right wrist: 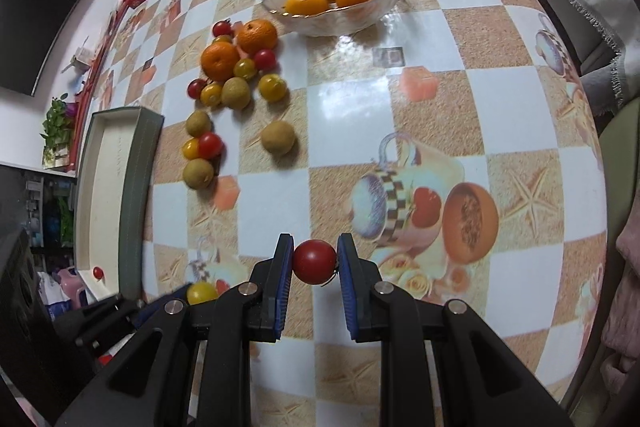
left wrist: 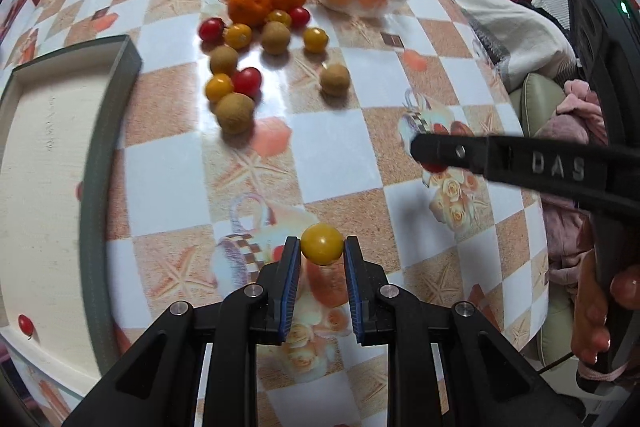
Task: Organize fruits
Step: 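Carry both tomatoes over the tray and open both tools to drop them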
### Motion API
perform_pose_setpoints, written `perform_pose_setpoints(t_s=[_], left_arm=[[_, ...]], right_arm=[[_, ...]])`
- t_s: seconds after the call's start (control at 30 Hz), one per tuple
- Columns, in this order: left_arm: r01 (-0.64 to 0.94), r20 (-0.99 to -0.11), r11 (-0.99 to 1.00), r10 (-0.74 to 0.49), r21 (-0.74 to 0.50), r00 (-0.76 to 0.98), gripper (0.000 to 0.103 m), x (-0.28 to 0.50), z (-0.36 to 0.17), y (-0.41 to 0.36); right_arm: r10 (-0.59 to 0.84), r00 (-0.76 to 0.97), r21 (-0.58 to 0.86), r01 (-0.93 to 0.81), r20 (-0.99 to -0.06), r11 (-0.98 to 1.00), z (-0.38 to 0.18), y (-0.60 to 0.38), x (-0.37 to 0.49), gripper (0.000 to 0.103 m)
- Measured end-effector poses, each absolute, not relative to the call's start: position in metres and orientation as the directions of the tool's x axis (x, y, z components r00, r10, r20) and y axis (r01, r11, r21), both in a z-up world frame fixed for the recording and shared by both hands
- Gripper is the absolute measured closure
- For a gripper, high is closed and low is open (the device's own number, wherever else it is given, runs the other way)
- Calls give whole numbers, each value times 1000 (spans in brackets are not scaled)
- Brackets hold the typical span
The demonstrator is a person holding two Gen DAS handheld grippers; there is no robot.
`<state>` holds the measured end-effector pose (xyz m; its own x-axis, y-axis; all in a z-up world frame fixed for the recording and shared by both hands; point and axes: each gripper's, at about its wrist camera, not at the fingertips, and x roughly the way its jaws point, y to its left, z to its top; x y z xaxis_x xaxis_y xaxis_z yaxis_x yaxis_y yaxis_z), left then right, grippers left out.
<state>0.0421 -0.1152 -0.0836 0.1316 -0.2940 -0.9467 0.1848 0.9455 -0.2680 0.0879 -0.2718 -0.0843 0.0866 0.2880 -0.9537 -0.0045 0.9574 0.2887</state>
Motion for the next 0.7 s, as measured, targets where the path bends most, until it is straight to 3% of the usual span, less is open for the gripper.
perform_pose_setpoints(t_s=[0.37,0.7], left_arm=[[117,-941,962,-266,-246,207,80,40,-59,-46],[-16,-947,984,-166,-177,274,80,47,-53,51]], right_arm=[[293,80,287,-69,-953,955,-68,-224,84,79],[330,59,315,-184,-942,931,-59,-138,99,79]])
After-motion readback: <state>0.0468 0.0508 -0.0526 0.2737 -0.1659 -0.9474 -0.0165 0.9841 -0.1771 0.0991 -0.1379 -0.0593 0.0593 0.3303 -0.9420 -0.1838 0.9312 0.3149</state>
